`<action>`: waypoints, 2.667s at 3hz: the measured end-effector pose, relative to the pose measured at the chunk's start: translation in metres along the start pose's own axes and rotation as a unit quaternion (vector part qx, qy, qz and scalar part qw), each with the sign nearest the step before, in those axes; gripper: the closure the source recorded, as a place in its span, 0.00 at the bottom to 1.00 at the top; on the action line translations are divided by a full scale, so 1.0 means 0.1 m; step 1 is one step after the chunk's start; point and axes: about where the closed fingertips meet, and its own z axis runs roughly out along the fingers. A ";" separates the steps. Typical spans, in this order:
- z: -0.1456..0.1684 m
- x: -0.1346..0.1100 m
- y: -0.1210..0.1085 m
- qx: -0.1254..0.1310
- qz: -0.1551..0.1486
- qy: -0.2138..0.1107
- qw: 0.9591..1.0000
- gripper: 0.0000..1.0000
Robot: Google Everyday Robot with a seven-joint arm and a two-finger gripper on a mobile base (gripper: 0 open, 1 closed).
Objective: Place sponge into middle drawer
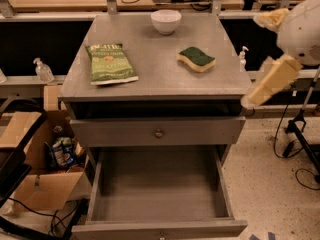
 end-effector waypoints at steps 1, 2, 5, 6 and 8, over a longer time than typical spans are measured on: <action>0.30 -0.09 -0.29 0.042 0.017 -0.109 0.993 0.00; 0.40 -0.21 -0.51 0.102 0.031 -0.166 0.980 0.00; 0.92 0.39 -1.17 0.159 0.227 -0.165 0.947 0.00; 1.20 0.73 -1.48 0.190 0.310 -0.163 0.917 0.00; 1.66 1.13 -1.81 0.207 0.366 -0.169 0.891 0.00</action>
Offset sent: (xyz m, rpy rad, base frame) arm 0.1016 0.0112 0.0217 0.4459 -0.4405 -0.1200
